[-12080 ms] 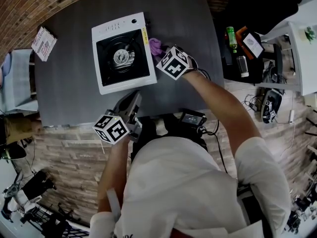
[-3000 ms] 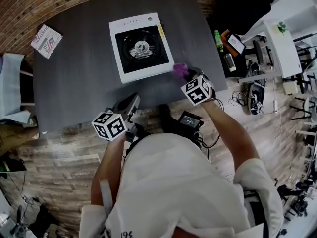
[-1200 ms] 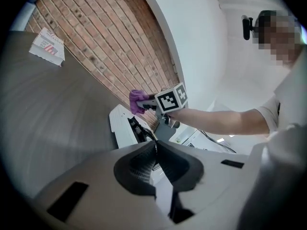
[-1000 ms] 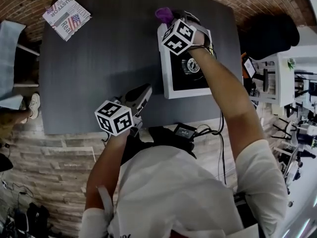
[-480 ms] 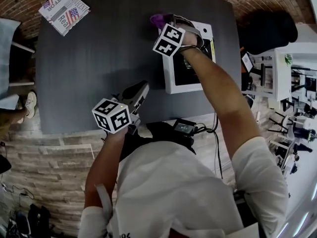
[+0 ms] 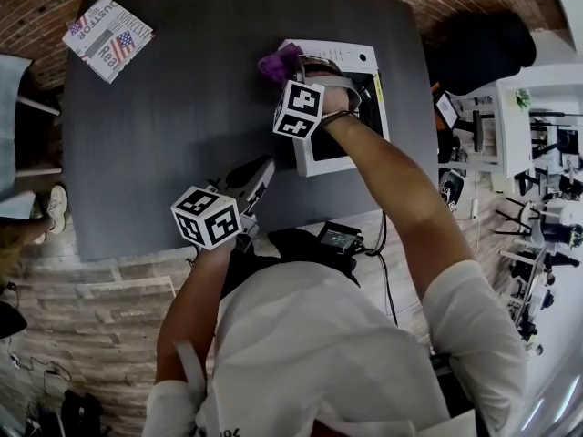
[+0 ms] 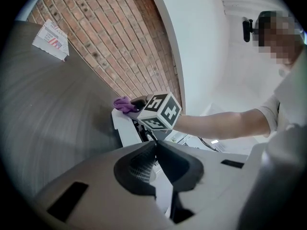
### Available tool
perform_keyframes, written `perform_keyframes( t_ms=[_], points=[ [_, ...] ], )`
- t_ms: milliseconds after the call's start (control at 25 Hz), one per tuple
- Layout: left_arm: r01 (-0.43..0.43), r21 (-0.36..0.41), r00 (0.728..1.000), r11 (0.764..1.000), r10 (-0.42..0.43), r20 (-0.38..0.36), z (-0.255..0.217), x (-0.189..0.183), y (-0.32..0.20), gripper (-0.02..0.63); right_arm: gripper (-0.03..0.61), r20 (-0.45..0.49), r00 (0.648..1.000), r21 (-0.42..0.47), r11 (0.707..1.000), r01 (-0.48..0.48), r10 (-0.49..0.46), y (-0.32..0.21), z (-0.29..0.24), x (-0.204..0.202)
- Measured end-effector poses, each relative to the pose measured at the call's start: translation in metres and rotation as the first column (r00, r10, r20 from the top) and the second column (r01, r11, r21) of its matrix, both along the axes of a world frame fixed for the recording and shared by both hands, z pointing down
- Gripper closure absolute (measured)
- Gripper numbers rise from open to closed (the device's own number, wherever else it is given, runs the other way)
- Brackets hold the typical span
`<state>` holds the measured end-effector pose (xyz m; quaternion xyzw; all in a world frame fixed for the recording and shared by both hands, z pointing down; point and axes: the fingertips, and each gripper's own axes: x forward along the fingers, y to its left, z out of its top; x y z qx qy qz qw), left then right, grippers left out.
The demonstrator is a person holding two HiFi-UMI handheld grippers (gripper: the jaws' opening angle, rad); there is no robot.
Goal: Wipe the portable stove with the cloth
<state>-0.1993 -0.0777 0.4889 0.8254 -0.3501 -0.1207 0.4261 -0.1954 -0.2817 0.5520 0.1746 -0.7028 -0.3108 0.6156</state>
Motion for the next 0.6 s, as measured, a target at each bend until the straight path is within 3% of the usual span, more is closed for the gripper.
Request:
perform_keyframes(
  t_ms=[600],
  points=[
    [-0.058, 0.003, 0.998, 0.998, 0.058, 0.008, -0.003, 0.025, 0.003, 0.595, 0.468, 0.011, 0.998, 0.010, 0.998, 0.065, -0.065, 0.035, 0.002, 0.017]
  ],
)
